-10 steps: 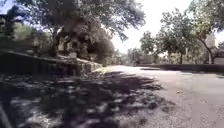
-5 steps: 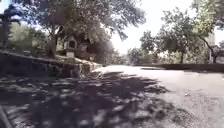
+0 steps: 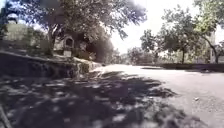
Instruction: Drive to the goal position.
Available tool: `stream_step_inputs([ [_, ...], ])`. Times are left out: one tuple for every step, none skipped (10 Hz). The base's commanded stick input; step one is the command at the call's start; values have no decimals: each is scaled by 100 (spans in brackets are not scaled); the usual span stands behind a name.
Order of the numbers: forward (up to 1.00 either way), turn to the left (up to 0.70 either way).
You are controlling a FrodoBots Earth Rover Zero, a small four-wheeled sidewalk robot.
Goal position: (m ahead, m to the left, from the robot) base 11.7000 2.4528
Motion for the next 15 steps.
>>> stream_step_inputs([
  [50, 0],
  [50, 0],
  [50, 0],
  [50, 0],
  [50, 0],
  [50, 0],
  [50, 0],
  [50, 0],
  [50, 0],
  [50, 0],
  [50, 0],
  [50, 0],
  [50, 0],
  [50, 0],
  [50, 0],
])
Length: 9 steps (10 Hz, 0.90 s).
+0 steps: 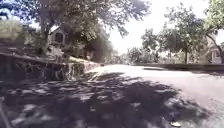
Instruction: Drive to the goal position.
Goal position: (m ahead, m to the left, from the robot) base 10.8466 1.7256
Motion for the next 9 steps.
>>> stream_step_inputs([
  [50, 0],
  [50, 0],
  [50, 0],
  [50, 0],
  [50, 0],
  [50, 0],
  [50, 0],
  [50, 0],
  [50, 0],
])
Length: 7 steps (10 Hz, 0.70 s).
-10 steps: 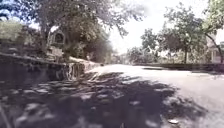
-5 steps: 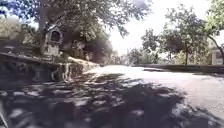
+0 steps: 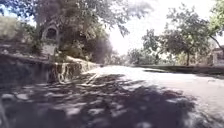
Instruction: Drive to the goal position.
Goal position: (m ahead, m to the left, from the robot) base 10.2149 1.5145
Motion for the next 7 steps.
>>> stream_step_inputs([
  [50, 0],
  [50, 0],
  [50, 0],
  [50, 0],
  [50, 0],
  [50, 0],
  [50, 0],
])
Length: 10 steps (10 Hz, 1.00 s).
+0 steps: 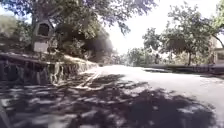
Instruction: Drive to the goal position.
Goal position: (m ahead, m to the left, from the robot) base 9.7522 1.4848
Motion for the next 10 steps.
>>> stream_step_inputs([
  [50, 0],
  [50, 0],
  [50, 0],
  [50, 0],
  [50, 0],
  [50, 0],
  [50, 0],
  [50, 0],
  [50, 0],
  [50, 0],
])
